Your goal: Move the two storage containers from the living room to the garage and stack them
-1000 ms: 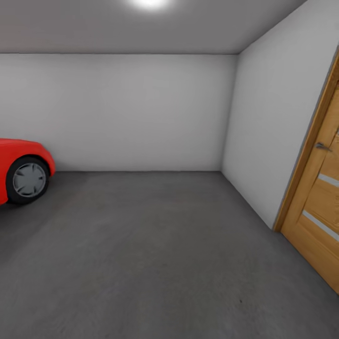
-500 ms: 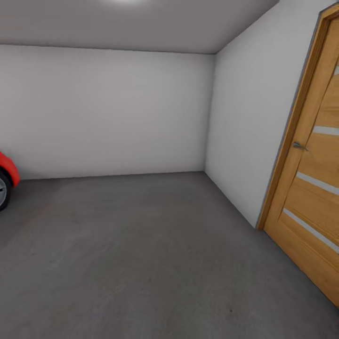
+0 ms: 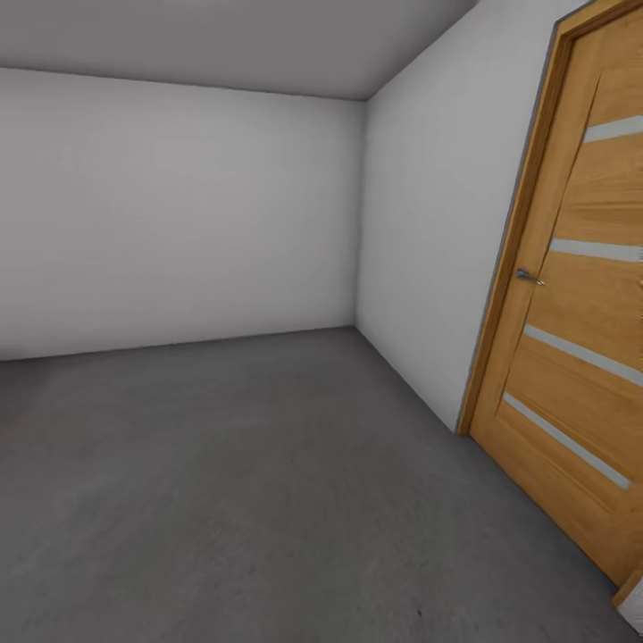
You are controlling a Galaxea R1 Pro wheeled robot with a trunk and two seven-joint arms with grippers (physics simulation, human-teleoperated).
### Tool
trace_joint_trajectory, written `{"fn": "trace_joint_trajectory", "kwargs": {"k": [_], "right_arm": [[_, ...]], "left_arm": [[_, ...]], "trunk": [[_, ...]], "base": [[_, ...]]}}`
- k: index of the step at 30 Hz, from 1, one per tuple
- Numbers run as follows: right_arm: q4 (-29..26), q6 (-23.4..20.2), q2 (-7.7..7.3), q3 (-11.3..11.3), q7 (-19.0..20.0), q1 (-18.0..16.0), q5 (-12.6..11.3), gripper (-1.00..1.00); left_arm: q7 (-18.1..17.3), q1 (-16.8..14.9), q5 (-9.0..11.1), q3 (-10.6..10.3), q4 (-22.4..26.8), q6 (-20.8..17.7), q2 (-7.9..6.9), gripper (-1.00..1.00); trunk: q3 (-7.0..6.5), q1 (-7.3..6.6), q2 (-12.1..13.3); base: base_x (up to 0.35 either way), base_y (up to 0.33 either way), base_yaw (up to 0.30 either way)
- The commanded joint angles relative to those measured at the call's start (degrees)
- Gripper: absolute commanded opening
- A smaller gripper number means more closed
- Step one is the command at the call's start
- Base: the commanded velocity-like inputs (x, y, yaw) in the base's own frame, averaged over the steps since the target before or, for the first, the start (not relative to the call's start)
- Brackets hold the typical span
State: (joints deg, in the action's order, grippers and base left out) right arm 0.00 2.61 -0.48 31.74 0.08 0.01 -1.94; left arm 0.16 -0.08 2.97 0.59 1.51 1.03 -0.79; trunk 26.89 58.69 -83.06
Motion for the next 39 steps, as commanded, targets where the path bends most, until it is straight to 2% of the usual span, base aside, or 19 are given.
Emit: {"fn": "trace_joint_trajectory", "kwargs": {"k": [1, 16, 39], "right_arm": [[0.0, 0.2, 0.01, 0.25, 0.01, -0.01, -0.21, 1.0], [0.0, 0.21, -0.01, 0.25, 0.0, -0.01, -0.26, 1.0], [0.0, 0.21, -0.03, 0.27, 0.0, -0.01, -0.26, 1.0]], "left_arm": [[0.02, -0.01, 0.3, 0.03, -0.01, 0.11, 0.0, 1.0], [0.02, -0.01, 0.32, 0.03, 0.02, 0.11, -0.08, 1.0], [0.02, -0.01, 0.33, 0.11, 0.01, 0.11, -0.09, 1.0]], "trunk": [[0.04, 0.03, -0.02], [0.04, 0.03, -0.02], [0.04, 0.03, -0.02]], "base": [[0.324, 0.0, -0.247], [0.324, 0.0, -0.129], [0.324, 0.0, -0.238]]}}
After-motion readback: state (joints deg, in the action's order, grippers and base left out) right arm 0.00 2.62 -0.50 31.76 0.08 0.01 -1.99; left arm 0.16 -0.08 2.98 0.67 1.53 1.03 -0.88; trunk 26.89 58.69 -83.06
